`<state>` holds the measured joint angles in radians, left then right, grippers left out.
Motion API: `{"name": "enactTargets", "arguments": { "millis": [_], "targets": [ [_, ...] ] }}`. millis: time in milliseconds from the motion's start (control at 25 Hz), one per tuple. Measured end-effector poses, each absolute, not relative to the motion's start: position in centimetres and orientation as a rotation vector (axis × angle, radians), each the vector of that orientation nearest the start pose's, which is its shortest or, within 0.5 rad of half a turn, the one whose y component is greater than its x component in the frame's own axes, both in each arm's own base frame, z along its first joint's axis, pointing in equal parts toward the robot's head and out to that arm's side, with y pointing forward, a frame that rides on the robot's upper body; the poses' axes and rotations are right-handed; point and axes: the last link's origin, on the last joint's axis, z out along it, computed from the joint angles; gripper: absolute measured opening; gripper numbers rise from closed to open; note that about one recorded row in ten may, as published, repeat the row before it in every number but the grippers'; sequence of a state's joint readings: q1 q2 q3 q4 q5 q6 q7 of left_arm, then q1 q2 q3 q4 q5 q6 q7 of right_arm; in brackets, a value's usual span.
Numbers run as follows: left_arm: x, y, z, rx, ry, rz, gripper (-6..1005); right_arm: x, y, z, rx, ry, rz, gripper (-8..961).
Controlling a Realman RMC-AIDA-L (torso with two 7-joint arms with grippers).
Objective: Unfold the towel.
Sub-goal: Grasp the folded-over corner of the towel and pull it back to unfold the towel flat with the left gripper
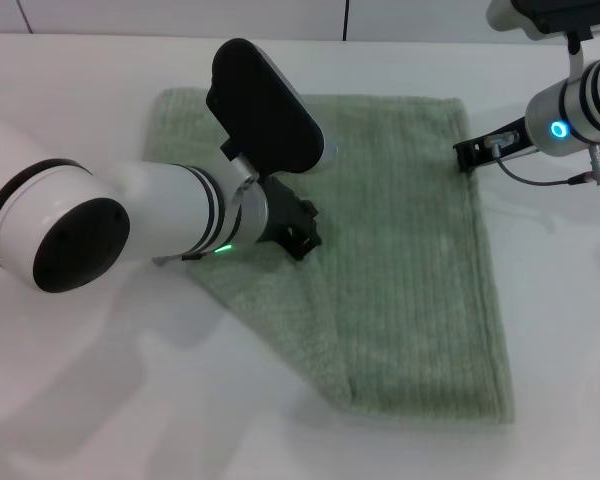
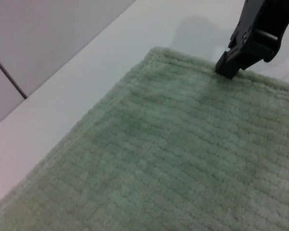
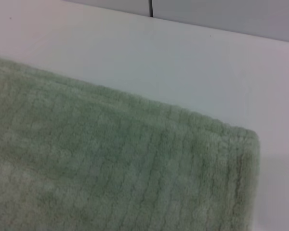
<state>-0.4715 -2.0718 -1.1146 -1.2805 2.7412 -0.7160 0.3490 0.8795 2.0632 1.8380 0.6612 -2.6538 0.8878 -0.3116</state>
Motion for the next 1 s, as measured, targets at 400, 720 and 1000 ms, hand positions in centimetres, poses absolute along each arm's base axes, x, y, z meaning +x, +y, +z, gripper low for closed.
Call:
{"name": "enactTargets", "arguments": {
  "millis": [400,720,1000],
  "targets": [
    [-14.6,33.9,-9.1,-2.461,-0.354,0.208,-1,21.5,44.3,-4.1,-2.153,1.221,-0.221,14],
    [-12.7,32.5,-7.6,-2.434,-0.322,0.200,-1,21.5,44.3,-4.1,-2.154,1.221,-0.221,15],
    [-11.9,31.8,-6.6,-2.435,-0.332,0.188,-1,21.5,44.2,-4.1,-2.153,1.222,-0.221,15]
  ]
}}
